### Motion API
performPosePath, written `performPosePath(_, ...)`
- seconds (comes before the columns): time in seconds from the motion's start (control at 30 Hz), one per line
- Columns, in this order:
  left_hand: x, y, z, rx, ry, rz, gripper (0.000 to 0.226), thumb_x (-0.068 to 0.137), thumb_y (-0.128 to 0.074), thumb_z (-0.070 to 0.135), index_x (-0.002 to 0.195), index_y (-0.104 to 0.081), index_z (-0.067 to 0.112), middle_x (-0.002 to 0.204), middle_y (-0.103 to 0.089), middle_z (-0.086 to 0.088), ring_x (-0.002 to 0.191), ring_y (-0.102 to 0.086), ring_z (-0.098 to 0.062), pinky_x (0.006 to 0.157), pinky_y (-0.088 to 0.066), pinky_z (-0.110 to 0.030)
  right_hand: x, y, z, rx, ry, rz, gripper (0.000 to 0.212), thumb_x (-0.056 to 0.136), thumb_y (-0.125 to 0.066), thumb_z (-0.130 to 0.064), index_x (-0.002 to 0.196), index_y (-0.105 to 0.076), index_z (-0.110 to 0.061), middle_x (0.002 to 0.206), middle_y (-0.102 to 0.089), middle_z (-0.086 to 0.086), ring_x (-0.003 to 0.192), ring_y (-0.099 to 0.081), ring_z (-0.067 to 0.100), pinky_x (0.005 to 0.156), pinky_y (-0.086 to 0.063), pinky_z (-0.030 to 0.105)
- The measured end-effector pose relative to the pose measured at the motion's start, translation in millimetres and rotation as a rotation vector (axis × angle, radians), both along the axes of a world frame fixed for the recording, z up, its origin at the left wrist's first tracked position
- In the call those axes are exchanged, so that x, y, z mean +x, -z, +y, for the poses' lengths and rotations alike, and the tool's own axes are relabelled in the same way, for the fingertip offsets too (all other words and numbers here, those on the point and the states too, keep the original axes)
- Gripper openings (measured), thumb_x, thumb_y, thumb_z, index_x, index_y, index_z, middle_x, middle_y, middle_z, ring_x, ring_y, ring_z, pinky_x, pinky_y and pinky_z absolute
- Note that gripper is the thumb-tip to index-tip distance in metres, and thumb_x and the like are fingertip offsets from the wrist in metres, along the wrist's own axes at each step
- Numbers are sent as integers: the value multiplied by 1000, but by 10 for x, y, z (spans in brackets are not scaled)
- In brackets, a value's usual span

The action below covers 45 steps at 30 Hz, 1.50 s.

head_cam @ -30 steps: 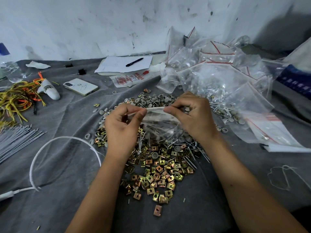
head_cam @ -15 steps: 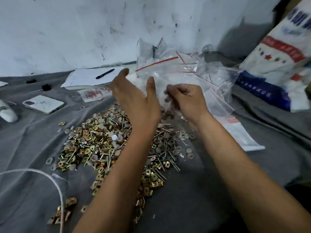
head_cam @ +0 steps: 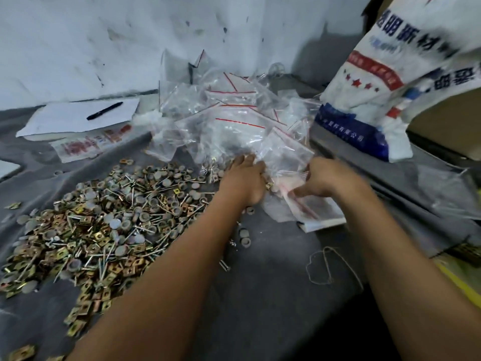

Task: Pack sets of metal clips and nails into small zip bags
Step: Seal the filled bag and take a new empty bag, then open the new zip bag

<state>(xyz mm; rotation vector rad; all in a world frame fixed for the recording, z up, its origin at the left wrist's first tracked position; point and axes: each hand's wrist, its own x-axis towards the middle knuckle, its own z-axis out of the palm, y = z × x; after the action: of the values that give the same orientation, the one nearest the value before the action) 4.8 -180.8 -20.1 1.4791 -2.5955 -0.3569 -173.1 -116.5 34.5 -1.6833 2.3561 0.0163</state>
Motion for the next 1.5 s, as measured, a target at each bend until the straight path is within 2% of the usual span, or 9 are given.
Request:
performPosePath(0.17,107,-168,218,-9,-136,525,38,108,-50,27,139,-61,9,149,-56,-14,142,-46,-30,112,-36,-33,143,-169,98,-60,-17,26,21,82,-82,-26,88,-72,-9,82,-69,6,73,-64,22,59,-45,29)
performPosePath(0.3,411,-264,553,-210,-177,880,28,106,-53,30,117,-72,12,116,-72,-2,109,-64,-17,90,-48,-27,238,-481,150,-151,-46,43,8,88,-74,-12,91,-72,-6,87,-74,11,81,-70,27,80,-59,42)
performPosePath(0.57,1351,-350,1028,-358,-294,913,23,106,-52,27,105,-71,16,94,-70,3,86,-63,-11,73,-48,-29,1354,-432,302,-462,-306,-503,39,85,-79,-44,91,-61,-11,86,-64,-2,76,-58,13,63,-39,26)
performPosePath(0.67,1768,-296,1195,-443,-378,928,24,106,-52,28,102,-70,13,90,-68,4,83,-61,-13,71,-45,-27,1856,-198,327,-531,-368,-711,36,80,-85,-39,93,-56,-25,82,-59,-14,64,-57,-5,53,-39,11)
performPosePath(0.87,2347,-176,1391,-532,-524,947,18,104,-55,27,97,-65,14,83,-64,5,76,-58,-10,66,-44,-25,2664,61,337,-499,-426,-1089,13,94,-63,-17,101,-64,-27,74,-73,-9,59,-69,5,47,-51,21)
performPosePath(1.03,2403,-152,1397,-533,-495,928,20,102,-57,30,90,-65,16,78,-63,8,72,-57,-8,66,-41,-22,2902,170,320,-414,-551,-1221,25,97,-44,-37,95,-69,-34,78,-70,-8,73,-67,12,64,-54,34)
performPosePath(1.3,2251,-102,1393,-264,-464,1213,31,102,-54,21,85,-71,1,76,-69,-11,70,-66,-26,65,-56,-46,2815,373,336,-384,-715,-1409,37,106,-36,-28,117,-71,-34,111,-69,-9,100,-64,1,81,-51,16)
performPosePath(1.4,2276,-111,1368,-127,-522,1389,22,105,-57,7,96,-76,1,85,-75,-17,74,-76,-31,69,-64,-43,2746,383,258,-659,-750,-1015,38,101,-47,-17,136,-59,-10,127,-58,10,116,-57,13,97,-48,26)
performPosePath(1.5,2328,-95,1340,-127,-627,1492,15,100,-64,5,95,-77,0,83,-76,-20,66,-74,-23,63,-62,-28,2688,380,209,-972,-823,-564,30,92,-71,-15,119,-64,-5,115,-60,10,111,-50,18,94,-41,23)
